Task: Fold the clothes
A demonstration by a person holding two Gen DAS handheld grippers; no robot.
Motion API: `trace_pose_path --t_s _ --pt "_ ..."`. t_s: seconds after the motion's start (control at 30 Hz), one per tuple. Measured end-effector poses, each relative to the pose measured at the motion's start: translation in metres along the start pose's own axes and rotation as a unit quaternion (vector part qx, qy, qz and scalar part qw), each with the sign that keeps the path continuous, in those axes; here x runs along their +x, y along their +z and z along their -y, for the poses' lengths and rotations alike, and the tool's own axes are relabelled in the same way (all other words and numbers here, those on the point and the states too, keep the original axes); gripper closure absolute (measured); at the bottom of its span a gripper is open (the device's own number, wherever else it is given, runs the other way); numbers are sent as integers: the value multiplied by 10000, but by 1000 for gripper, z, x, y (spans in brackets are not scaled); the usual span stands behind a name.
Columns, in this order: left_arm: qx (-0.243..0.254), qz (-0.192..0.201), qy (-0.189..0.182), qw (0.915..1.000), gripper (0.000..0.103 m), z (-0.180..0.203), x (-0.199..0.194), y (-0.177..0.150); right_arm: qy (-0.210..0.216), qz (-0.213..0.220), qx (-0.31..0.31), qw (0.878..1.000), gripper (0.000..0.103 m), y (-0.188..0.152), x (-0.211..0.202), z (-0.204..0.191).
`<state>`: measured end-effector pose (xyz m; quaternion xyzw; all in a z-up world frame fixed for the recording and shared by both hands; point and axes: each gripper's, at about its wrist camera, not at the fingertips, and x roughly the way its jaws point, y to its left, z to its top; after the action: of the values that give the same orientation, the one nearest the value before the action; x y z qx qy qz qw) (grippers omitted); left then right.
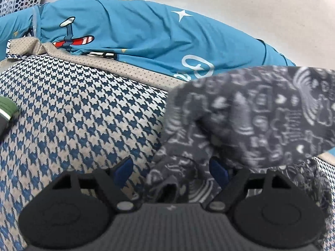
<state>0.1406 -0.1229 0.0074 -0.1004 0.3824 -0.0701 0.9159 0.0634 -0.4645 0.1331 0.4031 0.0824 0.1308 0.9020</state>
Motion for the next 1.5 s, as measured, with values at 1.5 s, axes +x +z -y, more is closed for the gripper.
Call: trace_pose_path --t_s 1.5 --pt "-2240 -188 457 9733 15 -72 -7 -15 -3022 -1430 -614 9404 95 -58 -6 55"
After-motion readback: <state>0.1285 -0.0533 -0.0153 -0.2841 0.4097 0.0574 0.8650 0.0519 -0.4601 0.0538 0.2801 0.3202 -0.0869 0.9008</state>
